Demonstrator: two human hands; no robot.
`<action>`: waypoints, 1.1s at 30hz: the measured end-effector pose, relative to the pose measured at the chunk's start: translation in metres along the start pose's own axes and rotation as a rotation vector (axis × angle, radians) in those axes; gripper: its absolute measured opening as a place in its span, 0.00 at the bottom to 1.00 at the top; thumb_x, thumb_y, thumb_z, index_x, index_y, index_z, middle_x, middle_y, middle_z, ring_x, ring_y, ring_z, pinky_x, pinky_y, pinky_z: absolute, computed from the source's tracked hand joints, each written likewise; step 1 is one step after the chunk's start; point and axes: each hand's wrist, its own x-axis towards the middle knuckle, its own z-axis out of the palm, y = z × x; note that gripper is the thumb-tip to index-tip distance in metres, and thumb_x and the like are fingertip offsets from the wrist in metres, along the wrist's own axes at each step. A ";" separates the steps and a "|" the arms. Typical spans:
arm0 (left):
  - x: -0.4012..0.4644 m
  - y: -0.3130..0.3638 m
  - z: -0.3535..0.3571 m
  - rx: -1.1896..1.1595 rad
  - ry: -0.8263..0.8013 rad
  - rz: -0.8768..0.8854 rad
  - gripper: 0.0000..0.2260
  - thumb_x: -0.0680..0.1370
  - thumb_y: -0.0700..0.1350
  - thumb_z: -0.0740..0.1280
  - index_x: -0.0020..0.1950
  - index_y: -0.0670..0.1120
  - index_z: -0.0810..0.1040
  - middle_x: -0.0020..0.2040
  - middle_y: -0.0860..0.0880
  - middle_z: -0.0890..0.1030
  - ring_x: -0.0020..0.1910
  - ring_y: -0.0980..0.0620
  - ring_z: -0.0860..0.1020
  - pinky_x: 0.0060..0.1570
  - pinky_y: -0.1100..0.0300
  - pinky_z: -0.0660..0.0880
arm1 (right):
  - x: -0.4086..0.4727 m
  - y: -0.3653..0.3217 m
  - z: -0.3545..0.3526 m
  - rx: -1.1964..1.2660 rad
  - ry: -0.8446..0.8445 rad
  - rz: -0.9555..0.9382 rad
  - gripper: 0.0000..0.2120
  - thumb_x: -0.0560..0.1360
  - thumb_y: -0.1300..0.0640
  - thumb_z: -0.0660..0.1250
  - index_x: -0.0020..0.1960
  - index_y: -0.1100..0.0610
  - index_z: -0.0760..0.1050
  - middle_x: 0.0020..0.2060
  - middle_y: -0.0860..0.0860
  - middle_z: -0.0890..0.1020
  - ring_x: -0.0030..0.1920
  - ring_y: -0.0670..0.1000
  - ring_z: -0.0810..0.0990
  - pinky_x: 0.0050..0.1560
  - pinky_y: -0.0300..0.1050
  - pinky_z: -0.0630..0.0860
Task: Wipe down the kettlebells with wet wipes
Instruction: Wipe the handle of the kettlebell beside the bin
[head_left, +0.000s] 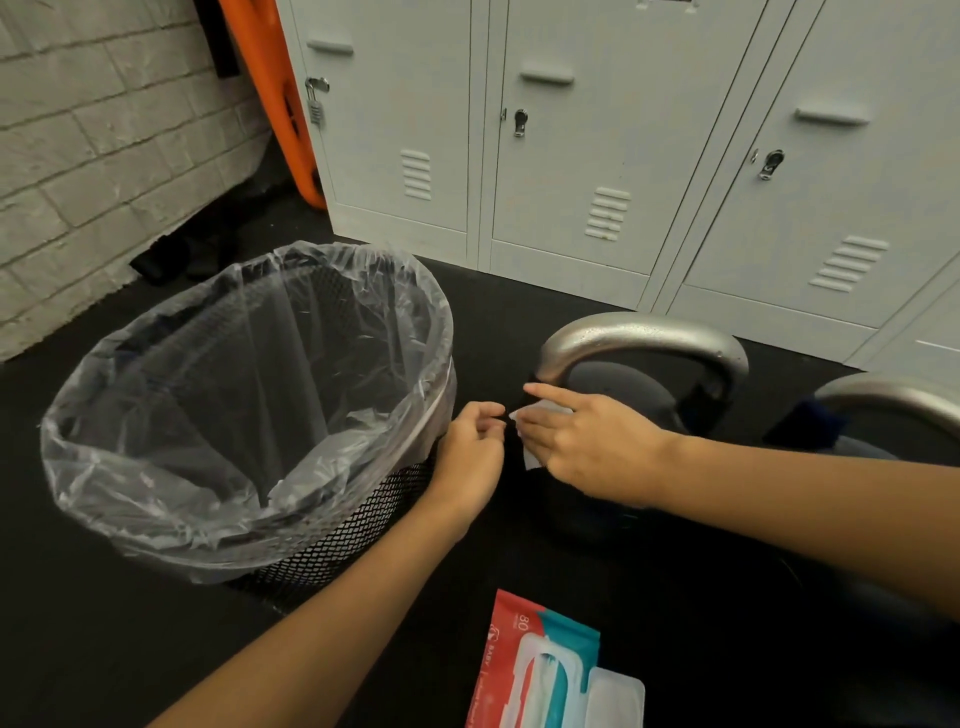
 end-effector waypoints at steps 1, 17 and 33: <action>0.000 0.001 0.000 0.000 -0.003 -0.003 0.13 0.80 0.39 0.59 0.62 0.49 0.73 0.53 0.52 0.77 0.56 0.55 0.75 0.60 0.53 0.74 | -0.003 -0.002 0.005 0.050 0.037 0.006 0.23 0.82 0.59 0.53 0.77 0.63 0.60 0.76 0.60 0.63 0.79 0.57 0.55 0.67 0.54 0.29; -0.003 0.010 0.006 -0.002 -0.028 0.005 0.13 0.80 0.36 0.58 0.61 0.47 0.74 0.51 0.52 0.77 0.50 0.57 0.75 0.55 0.59 0.73 | -0.044 0.004 0.036 1.060 0.397 0.455 0.15 0.80 0.61 0.62 0.60 0.45 0.78 0.67 0.42 0.76 0.70 0.45 0.71 0.65 0.47 0.73; -0.001 0.011 0.004 -0.010 -0.029 0.004 0.14 0.79 0.36 0.58 0.63 0.48 0.73 0.54 0.52 0.77 0.53 0.56 0.75 0.58 0.57 0.73 | 0.005 0.029 0.030 1.283 0.297 0.706 0.12 0.77 0.70 0.58 0.43 0.62 0.78 0.45 0.57 0.81 0.49 0.56 0.78 0.51 0.49 0.73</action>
